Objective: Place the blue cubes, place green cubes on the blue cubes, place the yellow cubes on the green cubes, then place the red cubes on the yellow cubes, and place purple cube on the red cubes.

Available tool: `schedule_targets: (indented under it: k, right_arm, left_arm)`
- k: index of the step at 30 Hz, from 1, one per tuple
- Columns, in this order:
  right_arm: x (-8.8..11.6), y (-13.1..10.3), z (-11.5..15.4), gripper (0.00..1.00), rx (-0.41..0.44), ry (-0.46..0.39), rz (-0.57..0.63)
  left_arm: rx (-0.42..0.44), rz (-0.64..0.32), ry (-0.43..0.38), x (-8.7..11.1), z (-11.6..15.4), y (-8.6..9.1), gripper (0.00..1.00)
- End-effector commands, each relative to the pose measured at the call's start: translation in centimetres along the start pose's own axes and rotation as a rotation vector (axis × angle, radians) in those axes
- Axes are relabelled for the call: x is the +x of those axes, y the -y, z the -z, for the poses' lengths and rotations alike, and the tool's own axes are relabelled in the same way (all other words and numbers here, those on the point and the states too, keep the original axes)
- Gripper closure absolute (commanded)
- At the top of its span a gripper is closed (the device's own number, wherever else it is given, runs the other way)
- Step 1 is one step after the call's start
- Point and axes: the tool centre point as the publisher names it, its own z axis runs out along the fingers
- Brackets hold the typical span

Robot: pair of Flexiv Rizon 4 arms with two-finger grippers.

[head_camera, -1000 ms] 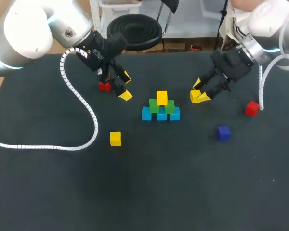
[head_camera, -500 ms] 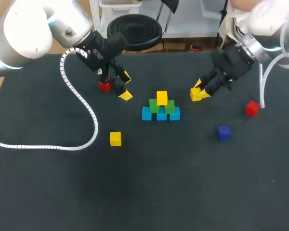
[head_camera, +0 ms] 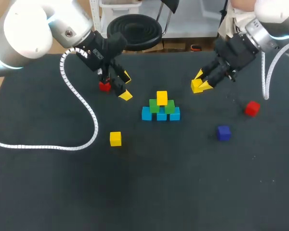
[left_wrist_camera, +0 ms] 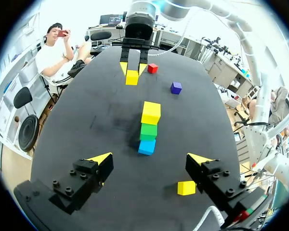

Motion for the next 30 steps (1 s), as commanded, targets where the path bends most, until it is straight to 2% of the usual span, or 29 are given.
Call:
schedule_targets:
  k: [1, 15, 19, 30]
  right_arm:
    - [-0.1, -0.6, 0.0, 1.0, 0.017, -0.004, 0.001]
    - [-0.1, -0.6, 0.0, 1.0, 0.017, -0.004, 0.001]
    - [-1.4, -1.5, -1.4, 1.0, -0.003, -0.023, -0.037]
    - [-3.6, -4.0, -1.4, 1.0, 0.045, -0.071, -0.103]
  left_arm:
    - [0.0, -0.002, 0.001, 0.1, 0.0, 0.0, 0.0]
    - [0.0, -0.002, 0.001, 0.1, 0.0, 0.0, 0.0]
    - [0.0, -0.002, 0.001, 0.1, 0.0, 0.0, 0.0]
    - [0.0, -0.002, 0.001, 0.1, 0.0, 0.0, 0.0]
